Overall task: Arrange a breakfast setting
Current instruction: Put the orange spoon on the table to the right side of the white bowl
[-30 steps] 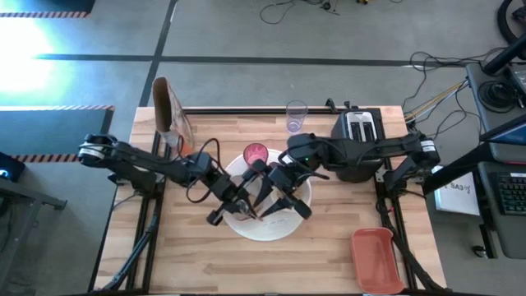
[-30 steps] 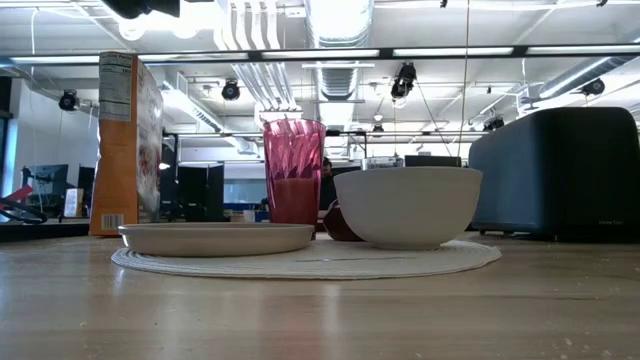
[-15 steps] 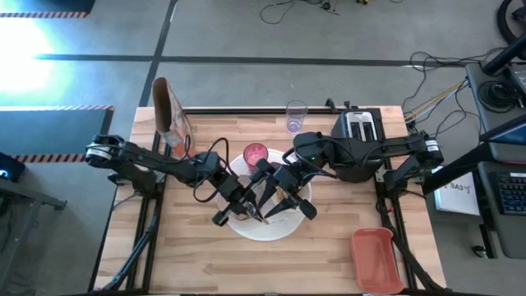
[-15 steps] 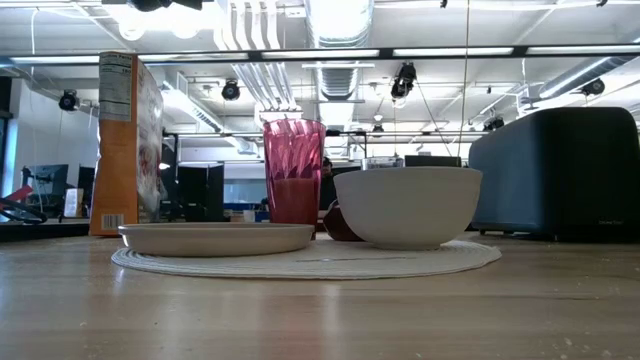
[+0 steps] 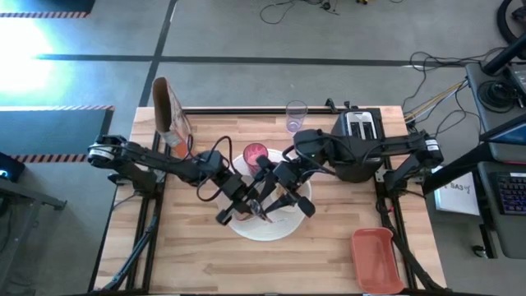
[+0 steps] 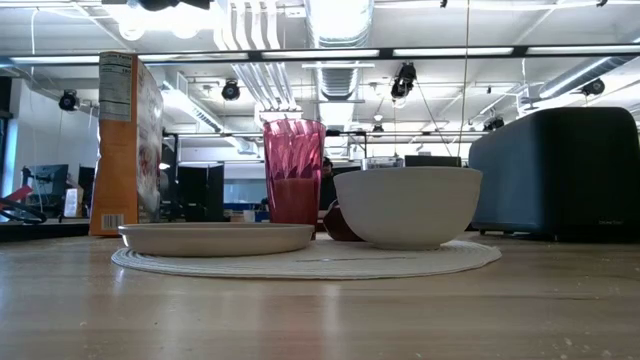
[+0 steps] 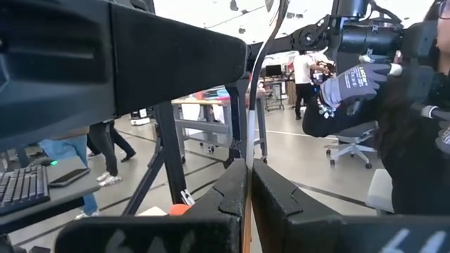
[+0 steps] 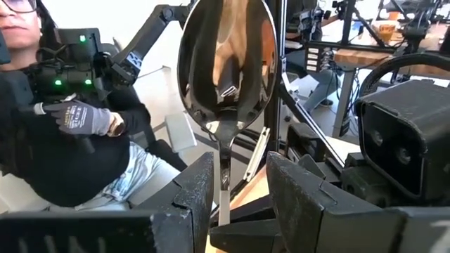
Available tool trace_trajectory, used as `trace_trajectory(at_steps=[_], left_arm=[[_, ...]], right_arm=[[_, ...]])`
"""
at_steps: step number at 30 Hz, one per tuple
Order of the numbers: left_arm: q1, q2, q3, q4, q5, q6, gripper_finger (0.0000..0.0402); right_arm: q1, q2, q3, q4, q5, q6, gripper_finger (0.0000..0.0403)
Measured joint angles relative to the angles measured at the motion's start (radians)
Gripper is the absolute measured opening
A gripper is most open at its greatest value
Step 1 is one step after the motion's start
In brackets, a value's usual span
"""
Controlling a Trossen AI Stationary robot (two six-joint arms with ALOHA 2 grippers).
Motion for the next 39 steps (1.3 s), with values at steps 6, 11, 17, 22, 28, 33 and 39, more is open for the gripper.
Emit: trace_trajectory(at_steps=[6,11,17,22,28,33,39], left_arm=[[0.015,0.000,0.025,-0.003,0.000,0.006,0.0000],[0.022,0.000,0.041,-0.019,0.000,0.007,0.0000],[0.021,0.000,0.037,-0.053,-0.001,-0.004,0.0000],[0.021,0.000,0.034,-0.065,-0.010,-0.001,0.0000],[0.027,-0.013,0.036,-0.047,-0.023,0.018,0.0000],[0.032,-0.014,0.036,-0.054,-0.020,0.011,0.0000],[0.032,-0.011,0.036,-0.061,-0.015,0.012,0.0000]], right_arm=[[0.000,0.000,0.000,0.001,0.001,0.001,0.0111],[0.000,-0.005,0.001,0.002,0.001,0.034,0.0105],[0.001,-0.025,-0.001,-0.037,0.019,0.066,0.0119],[0.002,-0.060,-0.003,-0.088,0.054,0.069,0.0135],[0.006,-0.101,-0.007,-0.179,0.089,0.077,0.0137],[0.009,-0.091,-0.006,-0.168,0.100,0.070,0.0137],[0.009,-0.083,-0.006,-0.165,0.104,0.045,0.0137]])
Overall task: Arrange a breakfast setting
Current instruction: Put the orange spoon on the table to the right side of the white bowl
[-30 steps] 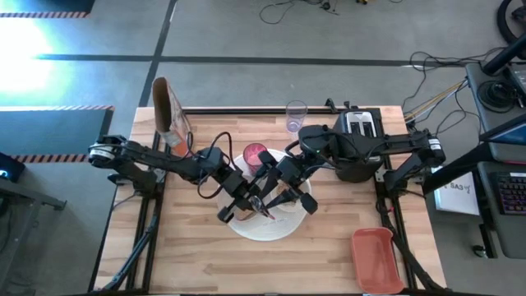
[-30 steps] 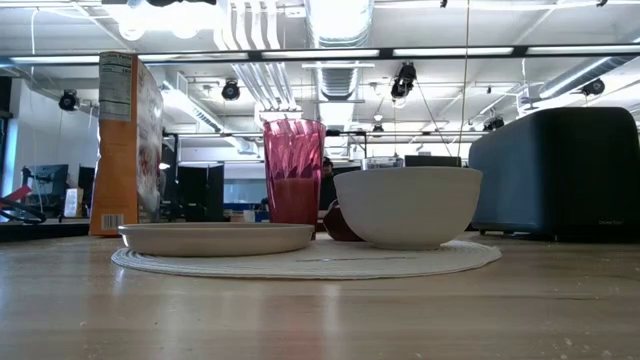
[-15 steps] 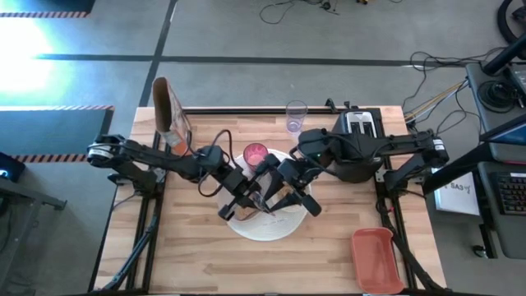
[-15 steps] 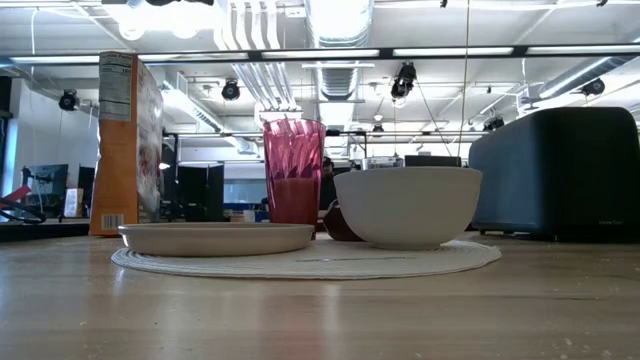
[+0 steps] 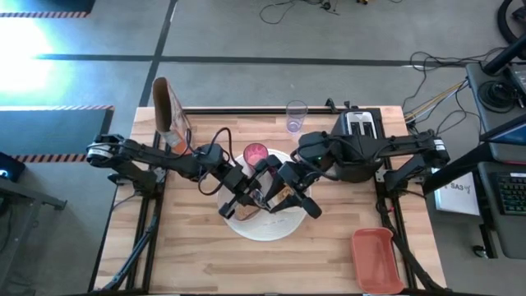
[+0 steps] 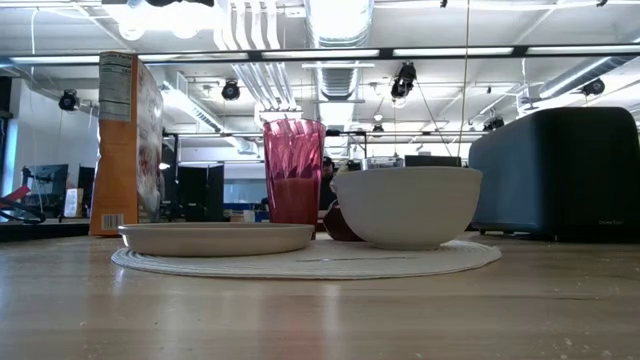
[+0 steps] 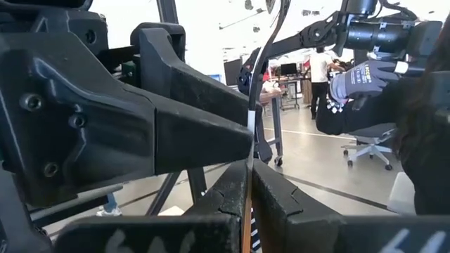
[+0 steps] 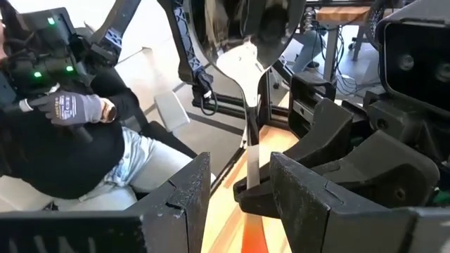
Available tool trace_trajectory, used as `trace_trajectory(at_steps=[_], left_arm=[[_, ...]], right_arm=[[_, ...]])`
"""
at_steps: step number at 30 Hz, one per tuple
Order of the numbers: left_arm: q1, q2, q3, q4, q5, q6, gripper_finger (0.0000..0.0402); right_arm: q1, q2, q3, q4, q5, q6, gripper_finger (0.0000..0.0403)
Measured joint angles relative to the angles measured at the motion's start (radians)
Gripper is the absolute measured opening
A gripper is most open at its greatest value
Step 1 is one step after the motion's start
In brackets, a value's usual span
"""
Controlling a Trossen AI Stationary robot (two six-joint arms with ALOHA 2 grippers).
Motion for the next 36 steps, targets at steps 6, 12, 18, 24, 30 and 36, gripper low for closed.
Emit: trace_trajectory(at_steps=[6,12,18,24,30,36], left_arm=[[-0.001,0.002,0.000,-0.001,-0.025,0.026,0.0000],[0.000,0.004,-0.001,-0.006,-0.036,0.025,0.0000],[0.002,0.017,-0.004,-0.016,-0.055,0.009,0.0000],[0.006,0.023,-0.004,-0.011,-0.113,0.014,0.0000],[0.006,0.023,0.006,-0.004,-0.111,0.013,0.0000],[0.005,0.036,0.055,-0.007,-0.036,0.014,0.0000]], right_arm=[[0.003,0.003,0.000,0.044,0.002,0.002,0.0137],[0.013,0.007,0.001,0.052,0.005,-0.004,0.0137],[0.027,0.009,0.003,0.069,0.001,-0.048,0.0136],[0.048,0.009,0.000,0.063,-0.001,-0.074,0.0117],[0.049,0.009,0.000,0.066,0.008,-0.072,0.0081],[0.050,0.008,-0.002,0.054,-0.012,-0.061,0.0073]])
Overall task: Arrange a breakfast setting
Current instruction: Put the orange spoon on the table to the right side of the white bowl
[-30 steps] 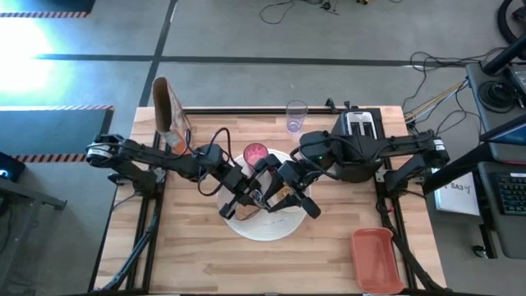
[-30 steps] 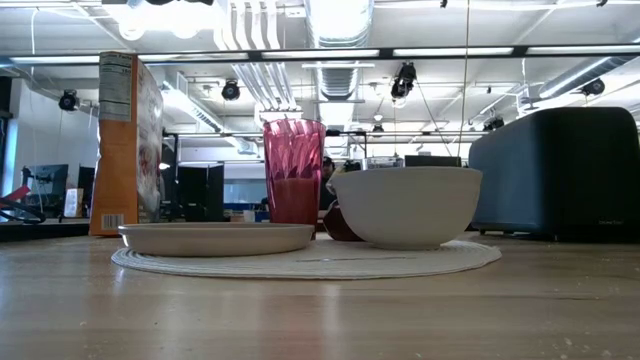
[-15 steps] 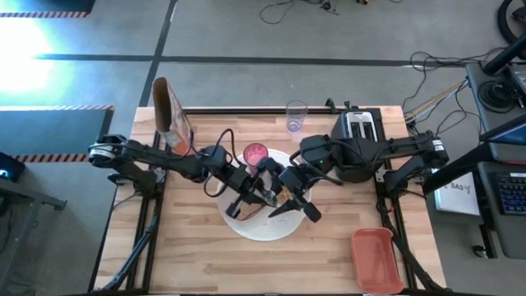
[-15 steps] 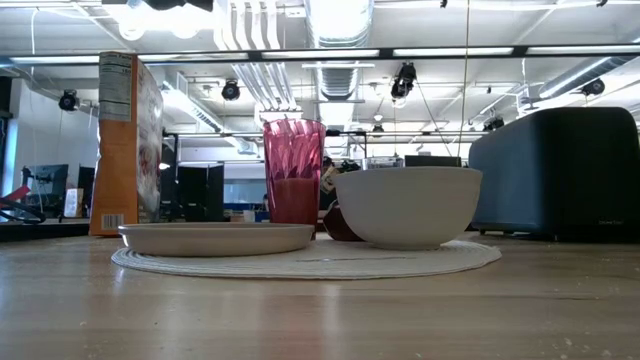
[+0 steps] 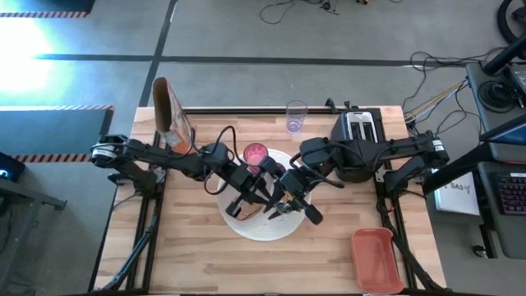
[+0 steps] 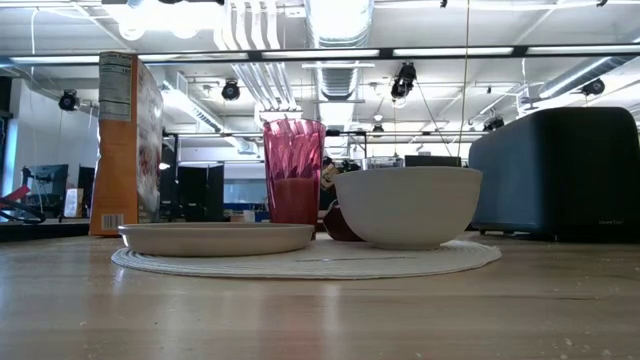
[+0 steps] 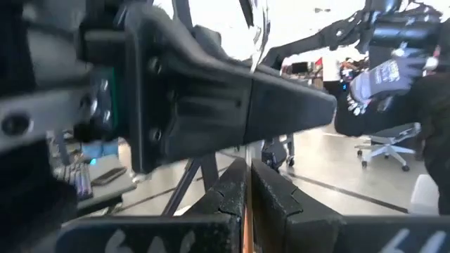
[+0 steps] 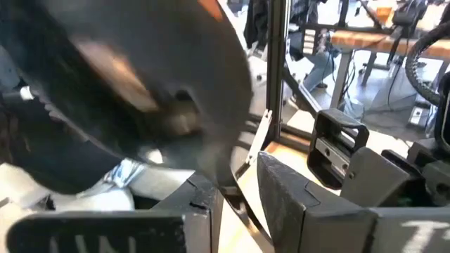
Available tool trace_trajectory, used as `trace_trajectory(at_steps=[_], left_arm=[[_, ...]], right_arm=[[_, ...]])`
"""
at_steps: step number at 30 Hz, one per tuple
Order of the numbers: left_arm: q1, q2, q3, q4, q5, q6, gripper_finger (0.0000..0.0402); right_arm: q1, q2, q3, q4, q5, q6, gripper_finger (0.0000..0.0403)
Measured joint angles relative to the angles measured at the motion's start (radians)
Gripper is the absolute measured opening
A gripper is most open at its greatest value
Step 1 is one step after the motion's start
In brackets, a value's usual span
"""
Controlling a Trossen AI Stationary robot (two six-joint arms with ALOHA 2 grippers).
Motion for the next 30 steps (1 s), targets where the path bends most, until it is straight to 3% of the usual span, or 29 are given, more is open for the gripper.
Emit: trace_trajectory(at_steps=[9,19,30], left_arm=[[-0.001,0.016,0.036,-0.003,0.055,-0.009,0.0000],[-0.002,0.016,0.032,-0.001,0.070,-0.022,0.0001],[-0.002,0.015,0.037,-0.037,0.069,-0.056,0.0001]], right_arm=[[0.001,-0.002,0.000,-0.017,0.002,-0.001,0.0083],[0.002,-0.002,0.000,-0.025,0.022,-0.042,0.0015],[0.005,-0.002,-0.001,-0.032,0.057,-0.040,0.0009]])
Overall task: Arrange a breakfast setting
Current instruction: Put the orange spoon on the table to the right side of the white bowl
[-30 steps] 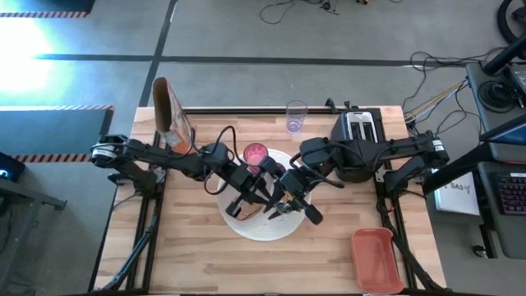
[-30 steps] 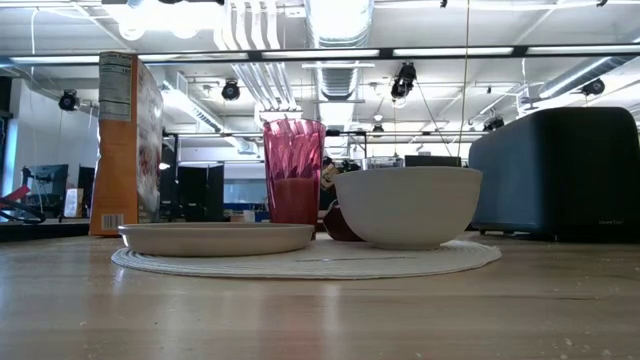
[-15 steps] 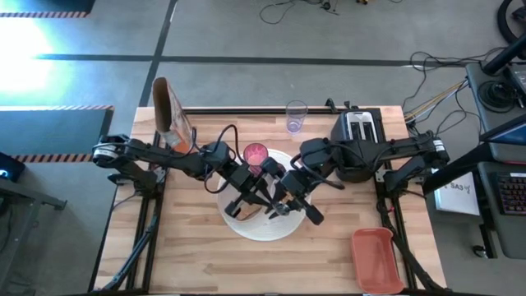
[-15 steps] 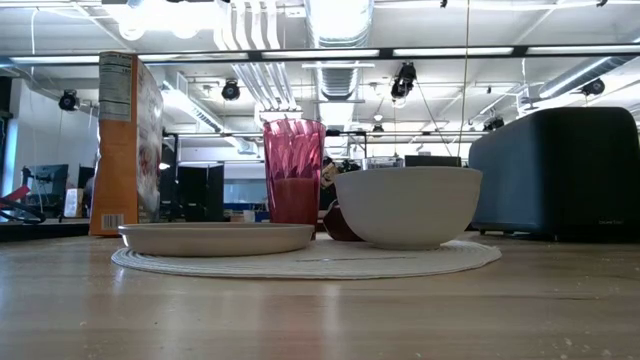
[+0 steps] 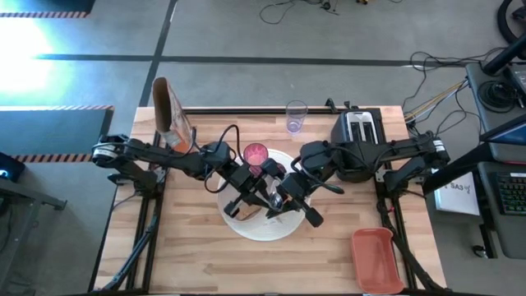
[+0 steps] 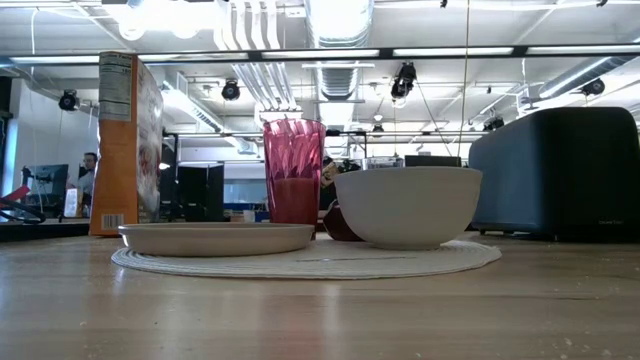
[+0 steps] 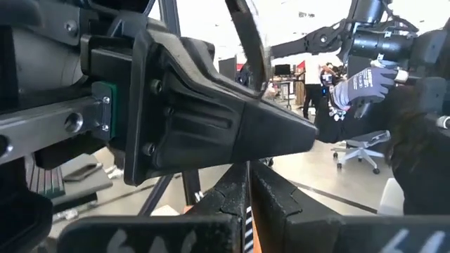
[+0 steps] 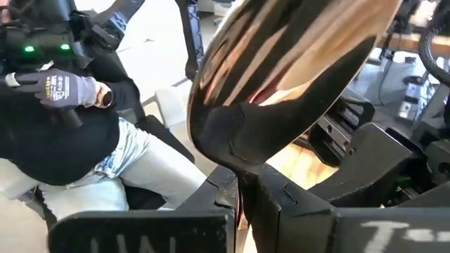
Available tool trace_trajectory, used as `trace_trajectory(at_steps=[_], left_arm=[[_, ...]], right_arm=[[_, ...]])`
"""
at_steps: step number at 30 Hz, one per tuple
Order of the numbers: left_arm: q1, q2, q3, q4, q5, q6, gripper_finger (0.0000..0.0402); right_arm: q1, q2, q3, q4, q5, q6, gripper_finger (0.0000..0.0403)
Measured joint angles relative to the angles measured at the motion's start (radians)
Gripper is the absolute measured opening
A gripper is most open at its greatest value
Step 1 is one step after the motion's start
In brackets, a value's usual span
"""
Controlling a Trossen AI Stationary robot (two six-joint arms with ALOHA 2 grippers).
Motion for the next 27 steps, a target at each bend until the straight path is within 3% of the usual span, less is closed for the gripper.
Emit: trace_trajectory(at_steps=[5,12,16,20,27], left_arm=[[0.005,-0.012,0.002,-0.121,-0.020,-0.004,0.0007],[0.019,-0.059,0.002,-0.379,-0.030,0.023,0.0038],[0.031,-0.104,0.010,-0.631,-0.100,0.078,0.0044],[0.034,-0.151,0.027,-0.797,-0.253,0.129,0.0045],[0.035,-0.246,0.045,-0.938,-0.285,0.140,0.0045]], right_arm=[[0.011,0.002,-0.001,-0.018,0.178,0.078,0.0009],[0.012,0.002,0.007,-0.084,0.324,0.173,0.0008],[0.007,-0.013,0.007,-0.119,0.411,0.231,0.0008],[0.005,-0.030,0.009,-0.137,0.474,0.266,0.0007],[0.004,-0.044,0.009,-0.208,0.575,0.315,0.0007]])
